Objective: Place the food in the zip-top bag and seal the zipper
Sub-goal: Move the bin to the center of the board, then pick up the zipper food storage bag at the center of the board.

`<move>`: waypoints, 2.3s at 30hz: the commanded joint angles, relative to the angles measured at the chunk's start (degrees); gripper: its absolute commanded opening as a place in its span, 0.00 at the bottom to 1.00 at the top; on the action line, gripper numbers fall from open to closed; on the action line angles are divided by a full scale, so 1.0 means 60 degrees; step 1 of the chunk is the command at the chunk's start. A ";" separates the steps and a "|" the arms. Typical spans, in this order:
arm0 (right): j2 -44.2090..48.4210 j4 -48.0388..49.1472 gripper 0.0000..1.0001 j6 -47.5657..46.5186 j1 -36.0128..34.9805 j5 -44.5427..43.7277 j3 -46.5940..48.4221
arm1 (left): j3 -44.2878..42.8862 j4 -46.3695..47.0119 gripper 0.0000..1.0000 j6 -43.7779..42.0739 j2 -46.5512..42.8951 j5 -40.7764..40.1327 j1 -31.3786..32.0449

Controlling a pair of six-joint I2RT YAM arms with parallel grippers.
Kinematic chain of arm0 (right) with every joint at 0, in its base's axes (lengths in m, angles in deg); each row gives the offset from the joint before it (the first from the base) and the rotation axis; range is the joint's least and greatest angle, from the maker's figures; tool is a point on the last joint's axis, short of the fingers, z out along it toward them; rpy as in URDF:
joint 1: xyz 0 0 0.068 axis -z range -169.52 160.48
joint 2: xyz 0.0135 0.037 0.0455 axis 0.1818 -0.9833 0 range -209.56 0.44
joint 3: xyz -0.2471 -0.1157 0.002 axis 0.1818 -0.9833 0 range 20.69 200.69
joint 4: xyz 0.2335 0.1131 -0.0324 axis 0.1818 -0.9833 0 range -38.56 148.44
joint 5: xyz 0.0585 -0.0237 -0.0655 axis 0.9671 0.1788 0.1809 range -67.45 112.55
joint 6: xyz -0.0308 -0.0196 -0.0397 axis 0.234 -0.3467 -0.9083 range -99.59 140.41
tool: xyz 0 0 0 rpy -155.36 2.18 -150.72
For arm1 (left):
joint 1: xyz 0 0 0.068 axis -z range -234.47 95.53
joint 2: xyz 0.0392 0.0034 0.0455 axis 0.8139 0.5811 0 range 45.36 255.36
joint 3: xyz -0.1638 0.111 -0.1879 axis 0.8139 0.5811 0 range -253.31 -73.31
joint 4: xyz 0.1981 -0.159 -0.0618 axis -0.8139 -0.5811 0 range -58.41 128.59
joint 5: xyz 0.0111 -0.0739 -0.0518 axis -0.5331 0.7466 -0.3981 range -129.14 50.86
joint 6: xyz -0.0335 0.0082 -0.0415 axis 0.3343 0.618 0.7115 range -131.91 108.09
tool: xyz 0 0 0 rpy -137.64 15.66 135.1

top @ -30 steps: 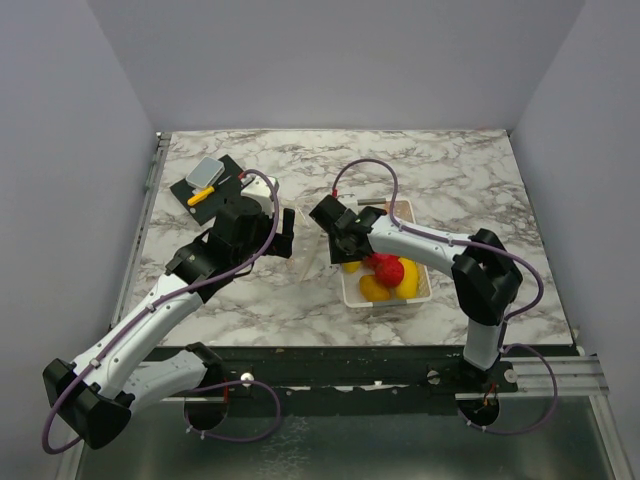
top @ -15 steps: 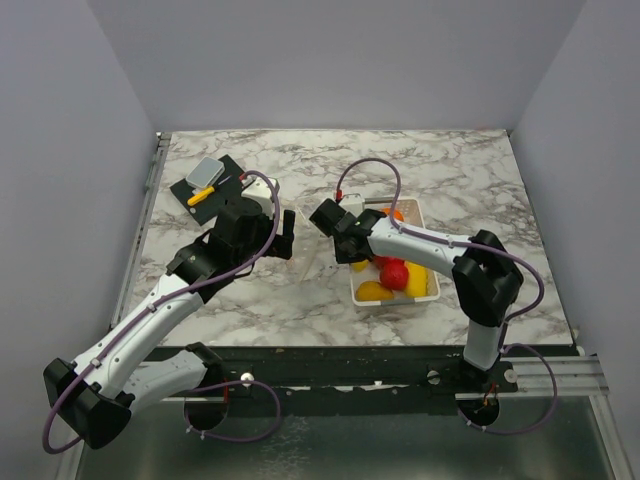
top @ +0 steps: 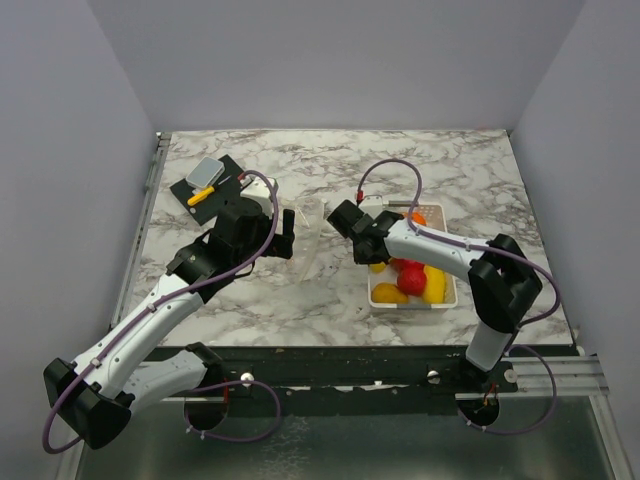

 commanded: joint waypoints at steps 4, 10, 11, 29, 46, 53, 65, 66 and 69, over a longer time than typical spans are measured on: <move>0.0429 -0.0067 0.11 -0.0096 0.0107 -0.0426 -0.0297 | 0.0169 0.0046 0.99 0.0328 0.0022 0.0029 0.0016; 0.0987 -0.0090 0.45 -0.0262 0.0107 -0.0040 0.0053 | 0.0194 0.0032 0.99 0.0521 -0.0049 -0.0128 0.0015; 0.1066 -0.0138 0.47 -0.0295 0.0107 0.0100 0.0150 | 0.0218 0.0031 0.99 0.0547 -0.0063 -0.0142 0.0016; 0.1918 0.0536 0.67 -0.0216 0.0106 0.2789 0.1450 | 0.0155 -0.0185 0.98 0.0855 -0.0291 -0.0882 0.0016; 0.2467 0.0374 0.79 0.0059 0.0107 0.2335 0.0635 | -0.0481 -0.0207 0.87 0.2012 0.2278 -0.2132 0.0012; 0.2763 0.0358 0.80 -0.0146 0.0107 0.2146 0.0326 | -0.1107 -0.0017 0.78 0.2422 0.3763 -0.2496 -0.0133; 0.2791 0.0647 0.82 -0.0203 0.0106 0.2455 -0.0072 | -0.2117 0.0411 0.79 0.1164 0.5420 -0.2420 -0.0204; 0.2788 0.0677 0.82 -0.0203 0.0107 0.2473 -0.0113 | -0.2193 0.0399 0.79 0.1054 0.5502 -0.2443 -0.0204; 0.2747 0.0705 0.82 -0.0203 0.0107 0.2505 -0.0213 | -0.2348 0.0372 0.82 0.0791 0.5647 -0.2400 -0.0204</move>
